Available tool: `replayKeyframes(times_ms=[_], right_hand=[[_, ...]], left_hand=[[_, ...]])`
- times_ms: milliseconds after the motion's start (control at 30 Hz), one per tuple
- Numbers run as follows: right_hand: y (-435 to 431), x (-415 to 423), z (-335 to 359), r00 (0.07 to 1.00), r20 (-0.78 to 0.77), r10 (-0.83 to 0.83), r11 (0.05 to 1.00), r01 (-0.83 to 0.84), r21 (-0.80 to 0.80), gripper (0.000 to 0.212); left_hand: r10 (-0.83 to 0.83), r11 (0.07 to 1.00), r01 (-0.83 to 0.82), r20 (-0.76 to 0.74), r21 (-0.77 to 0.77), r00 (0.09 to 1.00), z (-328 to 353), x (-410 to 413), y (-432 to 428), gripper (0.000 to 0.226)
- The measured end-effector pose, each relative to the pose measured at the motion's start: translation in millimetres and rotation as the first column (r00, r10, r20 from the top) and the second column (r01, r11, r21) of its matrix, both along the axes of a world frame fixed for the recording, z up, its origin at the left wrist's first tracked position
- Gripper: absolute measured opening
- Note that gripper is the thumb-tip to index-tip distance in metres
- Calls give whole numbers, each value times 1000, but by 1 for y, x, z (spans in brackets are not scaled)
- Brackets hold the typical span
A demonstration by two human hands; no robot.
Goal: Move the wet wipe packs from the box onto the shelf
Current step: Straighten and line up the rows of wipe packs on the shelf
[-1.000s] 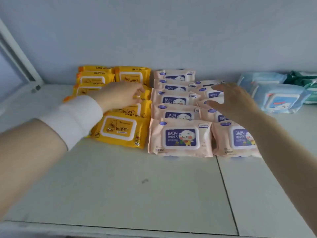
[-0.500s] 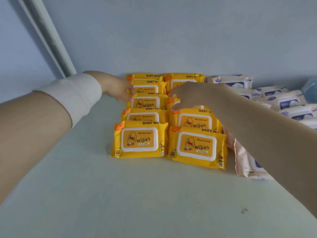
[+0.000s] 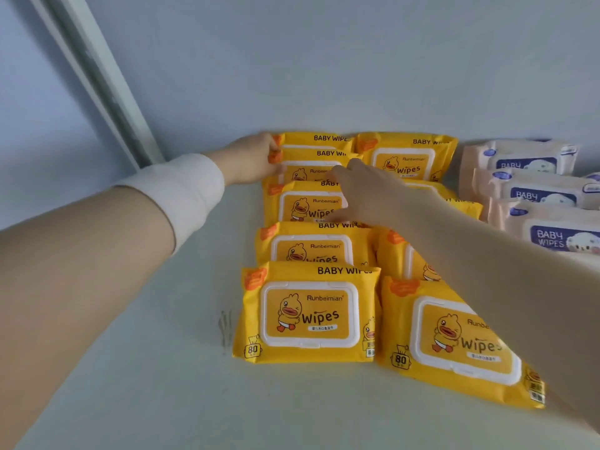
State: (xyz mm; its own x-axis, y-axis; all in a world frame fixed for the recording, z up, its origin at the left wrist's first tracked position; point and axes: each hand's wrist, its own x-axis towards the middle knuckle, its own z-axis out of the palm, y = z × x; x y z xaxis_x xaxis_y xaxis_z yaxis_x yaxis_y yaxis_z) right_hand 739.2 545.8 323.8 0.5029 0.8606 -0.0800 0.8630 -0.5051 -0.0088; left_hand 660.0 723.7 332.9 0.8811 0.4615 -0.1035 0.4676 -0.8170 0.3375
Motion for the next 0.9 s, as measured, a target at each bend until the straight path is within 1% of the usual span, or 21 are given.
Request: replayKeyframes(times_ms=[100,167,233,267,333,467,567,633,667,733,767,800,833,900], right_hand=[[3,2,-7,993,-90,-74,997,76,14,79],[4,2,-10,990,-107,-97,992,104,69,81],[6,1,-10,992,-69,-103,977,114,179,79],[8,0,-11,994,-37,-100,968,106,226,77],[13,-1,-13,995,32,-95,958,82,274,74],[21,2,-22,984,121,-131,933,81,350,71],[29,6,-27,974,143,-175,922,111,371,70],[33,7,-26,973,127,-194,921,136,364,71],[34,7,-25,972,124,-199,925,144,352,72],[32,8,-22,972,135,-193,928,136,348,76],[30,9,-21,972,143,-184,926,123,356,79],[29,10,-19,973,150,-178,925,113,363,82],[28,12,-19,973,145,-179,924,116,363,84],[30,16,-19,974,103,-201,924,154,349,86]], left_hand=[[123,974,-97,118,-205,985,-15,4,8,57],[172,942,-107,181,-319,968,-21,3,14,52],[201,900,-79,246,-429,948,-23,4,19,37],[199,886,-53,275,-461,940,-23,5,23,29],[160,887,7,320,-462,934,-21,7,30,21],[81,907,98,396,-411,914,-20,5,38,26],[70,931,107,460,-348,885,-24,3,40,16],[65,939,99,451,-331,890,-25,1,38,10],[27,957,101,431,-270,902,-26,-1,37,22],[-88,989,126,384,-74,919,-29,-8,31,59],[-142,989,151,387,7,911,-29,-12,27,73],[-197,980,184,393,72,898,-30,-15,23,82],[-257,966,223,385,131,886,-31,-17,20,87],[-333,938,273,330,214,883,-35,-16,19,83]])
